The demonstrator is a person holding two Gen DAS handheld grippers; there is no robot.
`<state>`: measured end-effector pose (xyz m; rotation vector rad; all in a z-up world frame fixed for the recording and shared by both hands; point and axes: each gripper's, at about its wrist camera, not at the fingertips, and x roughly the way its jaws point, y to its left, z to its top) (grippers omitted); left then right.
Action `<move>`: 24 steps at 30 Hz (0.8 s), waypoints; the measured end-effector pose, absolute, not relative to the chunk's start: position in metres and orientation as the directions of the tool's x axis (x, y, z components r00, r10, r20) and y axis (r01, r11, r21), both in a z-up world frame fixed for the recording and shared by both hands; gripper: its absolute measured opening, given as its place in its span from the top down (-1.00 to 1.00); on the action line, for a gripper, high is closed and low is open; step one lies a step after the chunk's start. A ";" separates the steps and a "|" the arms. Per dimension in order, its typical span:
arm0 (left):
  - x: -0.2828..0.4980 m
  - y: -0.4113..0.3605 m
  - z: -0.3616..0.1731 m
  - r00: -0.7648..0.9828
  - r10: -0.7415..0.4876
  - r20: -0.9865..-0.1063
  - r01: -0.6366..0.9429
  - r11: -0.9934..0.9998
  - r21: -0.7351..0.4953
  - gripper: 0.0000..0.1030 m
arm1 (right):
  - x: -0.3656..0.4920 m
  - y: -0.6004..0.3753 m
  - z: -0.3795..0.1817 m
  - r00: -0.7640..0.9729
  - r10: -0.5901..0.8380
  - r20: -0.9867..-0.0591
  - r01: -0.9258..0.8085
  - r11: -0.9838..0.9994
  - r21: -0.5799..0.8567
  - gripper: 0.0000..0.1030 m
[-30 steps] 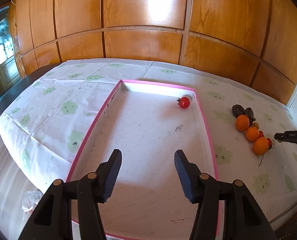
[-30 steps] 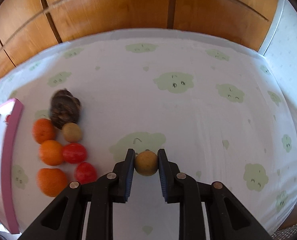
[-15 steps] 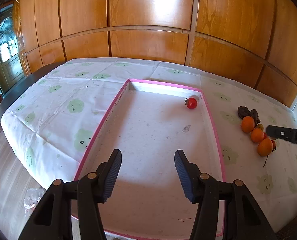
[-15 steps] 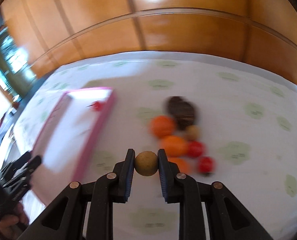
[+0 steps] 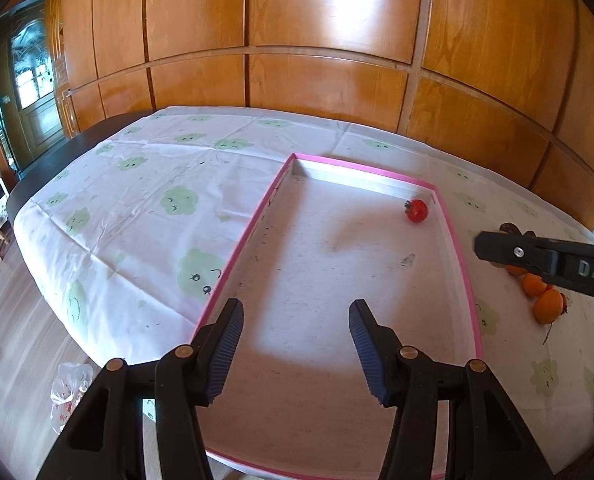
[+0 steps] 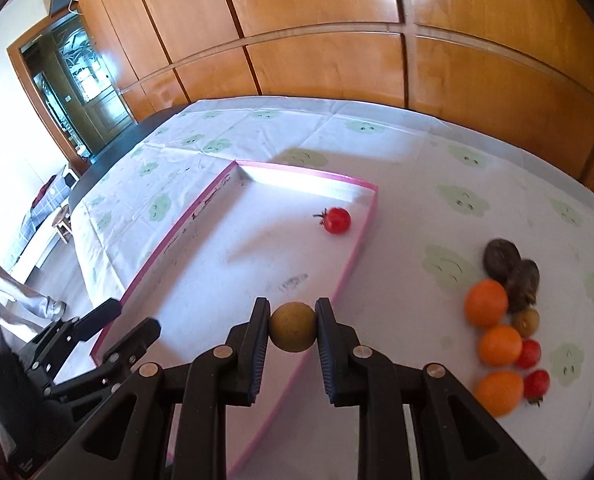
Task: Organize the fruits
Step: 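Carry the tan ball into the tray and open the right tool, then withdraw the open right tool from the tray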
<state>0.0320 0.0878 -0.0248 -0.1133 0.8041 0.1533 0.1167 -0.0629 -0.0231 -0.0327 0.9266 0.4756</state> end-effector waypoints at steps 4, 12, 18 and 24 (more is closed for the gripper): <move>0.033 0.088 -0.026 0.683 0.095 -0.724 -0.178 0.983 -0.039 -0.10 | 0.130 -0.049 -0.031 0.504 0.355 -0.787 -0.416 0.899 0.138 0.56; 0.035 0.089 -0.030 0.675 0.101 -0.731 -0.184 0.982 -0.034 -0.11 | 0.154 -0.039 -0.049 0.512 0.300 -0.805 -0.399 0.913 0.087 0.53; 0.036 0.085 -0.031 0.671 0.104 -0.734 -0.179 0.984 -0.023 -0.12 | 0.152 -0.044 -0.048 0.526 0.308 -0.793 -0.383 0.918 0.103 0.44; 0.033 0.080 -0.028 0.682 0.094 -0.725 -0.161 0.987 -0.023 -0.17 | 0.134 -0.055 -0.035 0.567 0.308 -0.764 -0.356 0.928 0.110 0.36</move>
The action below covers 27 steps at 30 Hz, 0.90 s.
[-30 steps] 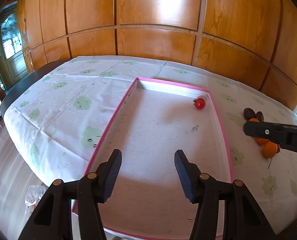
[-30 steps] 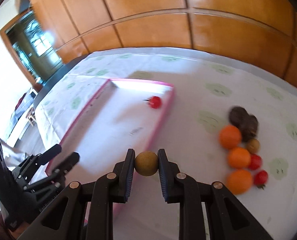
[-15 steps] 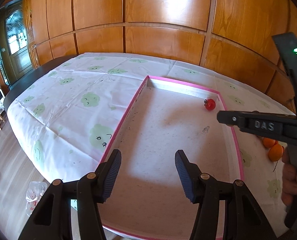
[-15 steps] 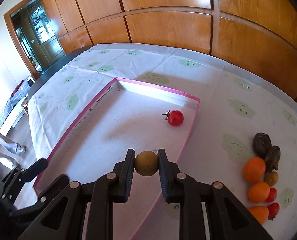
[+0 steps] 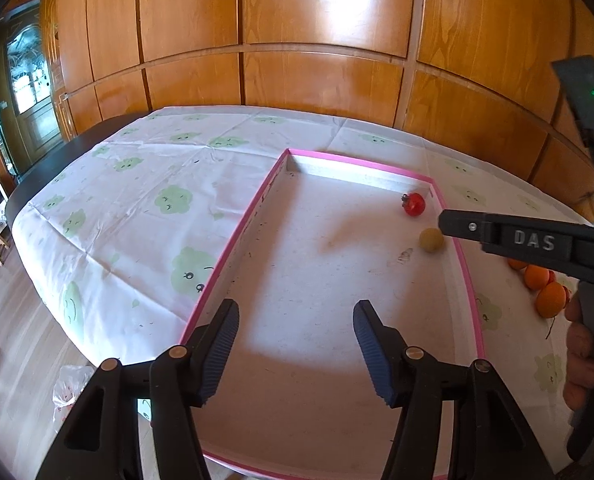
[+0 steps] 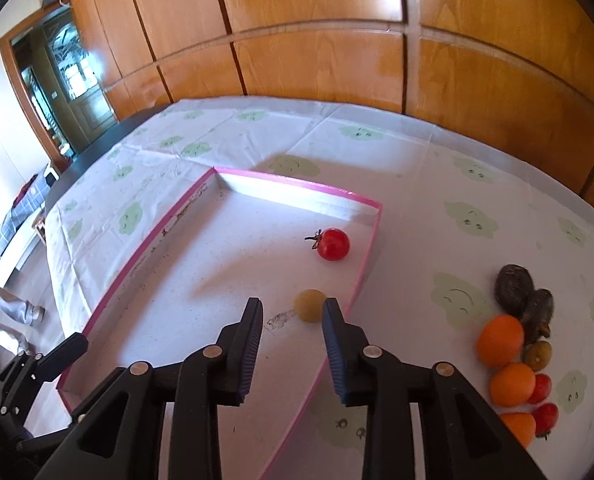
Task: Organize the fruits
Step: 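Withdraw the open right tool from the tray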
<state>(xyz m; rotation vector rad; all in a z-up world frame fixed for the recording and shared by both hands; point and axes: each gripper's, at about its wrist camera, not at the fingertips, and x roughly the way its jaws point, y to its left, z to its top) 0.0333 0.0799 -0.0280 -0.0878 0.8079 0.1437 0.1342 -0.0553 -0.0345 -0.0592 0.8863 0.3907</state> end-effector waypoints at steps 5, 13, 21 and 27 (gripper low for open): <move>0.032 0.076 -0.026 0.684 0.088 -0.724 -0.150 0.989 -0.021 -0.17 | 0.119 -0.073 -0.024 0.605 0.291 -0.741 -0.322 0.941 0.106 0.31; 0.028 0.068 -0.022 0.695 0.078 -0.715 -0.123 0.992 -0.011 -0.17 | 0.103 -0.107 -0.012 0.649 0.239 -0.722 -0.277 0.958 0.069 0.30; 0.028 0.060 -0.019 0.700 0.069 -0.711 -0.098 0.995 0.000 -0.17 | 0.101 -0.159 -0.002 0.676 0.157 -0.720 -0.206 0.978 0.020 0.30; 0.028 0.054 -0.019 0.700 0.063 -0.711 -0.082 0.997 0.008 -0.17 | 0.104 -0.210 0.009 0.697 0.071 -0.713 -0.129 0.991 -0.027 0.30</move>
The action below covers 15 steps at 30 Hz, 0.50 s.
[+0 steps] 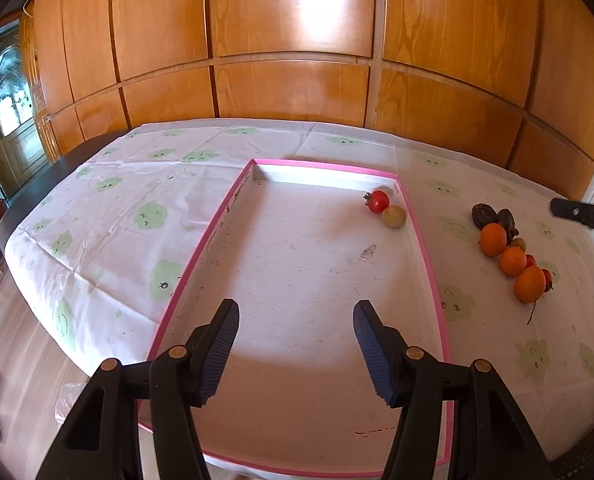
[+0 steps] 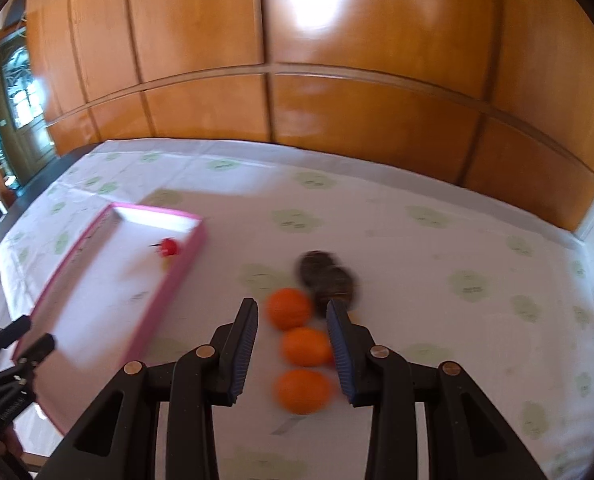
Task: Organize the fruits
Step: 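Withdraw the open right tool from the tray, then grasp the dark brown round fruit with the left tool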
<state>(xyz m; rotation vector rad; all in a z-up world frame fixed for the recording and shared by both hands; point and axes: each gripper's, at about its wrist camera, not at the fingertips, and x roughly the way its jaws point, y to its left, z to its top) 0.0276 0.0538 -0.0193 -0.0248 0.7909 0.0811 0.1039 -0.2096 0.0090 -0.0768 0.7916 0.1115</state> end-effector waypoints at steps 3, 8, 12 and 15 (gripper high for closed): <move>0.028 0.051 -0.020 0.697 0.059 -0.714 -0.074 0.997 0.010 -0.17 | 0.107 -0.240 0.017 0.715 0.004 -0.700 -0.072 0.995 -0.068 0.30; 0.030 0.044 -0.021 0.692 0.046 -0.720 -0.050 0.999 0.016 -0.17 | 0.118 -0.307 0.016 0.719 -0.140 -0.681 0.096 0.990 -0.102 0.30; 0.031 0.036 -0.018 0.696 0.030 -0.718 -0.021 1.000 0.022 -0.17 | 0.124 -0.354 -0.005 0.635 -0.211 -0.743 0.260 0.964 -0.052 0.30; 0.032 0.029 -0.014 0.701 0.005 -0.713 0.004 1.000 0.011 -0.17 | 0.128 -0.374 -0.010 0.608 -0.153 -0.779 0.311 0.949 0.057 0.30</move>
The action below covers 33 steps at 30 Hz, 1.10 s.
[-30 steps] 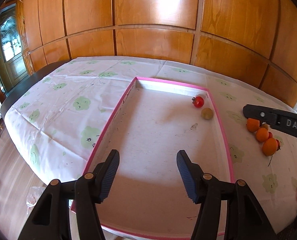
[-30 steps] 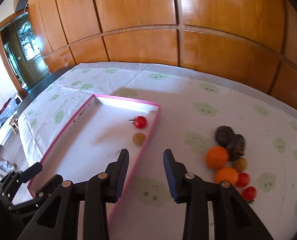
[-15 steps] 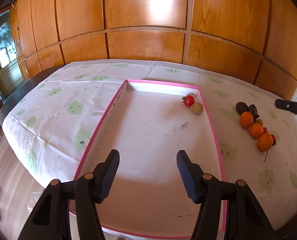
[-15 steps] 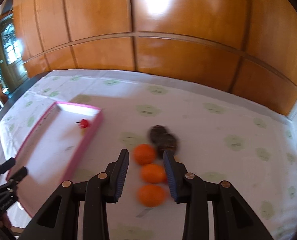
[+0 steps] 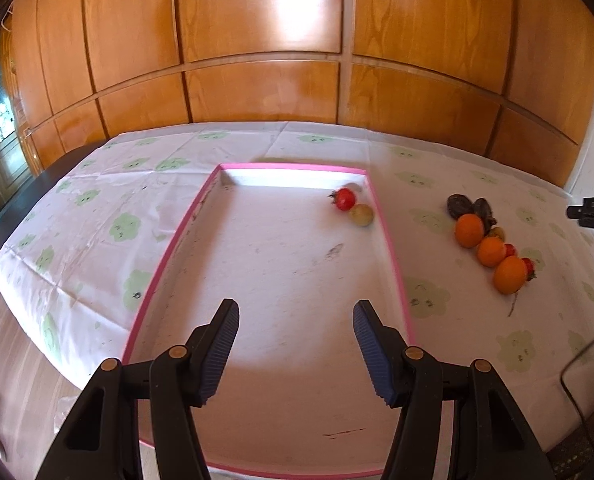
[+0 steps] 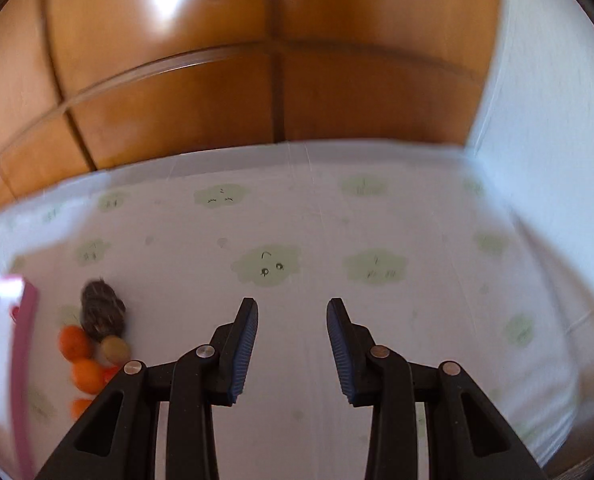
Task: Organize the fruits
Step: 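Grasp the dark brown round fruit with the left tool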
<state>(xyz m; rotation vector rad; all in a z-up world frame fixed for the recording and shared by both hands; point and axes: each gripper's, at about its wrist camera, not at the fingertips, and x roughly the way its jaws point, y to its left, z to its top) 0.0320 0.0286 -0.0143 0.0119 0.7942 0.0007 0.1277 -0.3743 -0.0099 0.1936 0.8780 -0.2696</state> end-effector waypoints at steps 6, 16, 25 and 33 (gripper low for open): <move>0.038 0.008 -0.010 0.693 -0.045 -0.720 0.073 0.997 0.008 -0.14 | 0.128 -0.374 -0.011 0.599 -0.122 -0.791 0.308 0.947 0.088 0.30; 0.089 -0.067 0.013 0.630 -0.257 -0.732 0.292 0.953 -0.083 -0.06 | 0.132 -0.370 -0.013 0.607 -0.083 -0.790 0.282 0.953 0.116 0.30; 0.159 -0.137 0.005 0.517 -0.353 -0.780 0.426 0.896 -0.123 -0.03 | 0.131 -0.370 -0.008 0.620 -0.013 -0.784 0.258 0.948 0.189 0.30; 0.206 -0.177 -0.033 0.403 -0.301 -0.864 0.451 0.887 -0.099 0.02 | 0.133 -0.370 -0.008 0.622 0.044 -0.782 0.240 0.940 0.244 0.30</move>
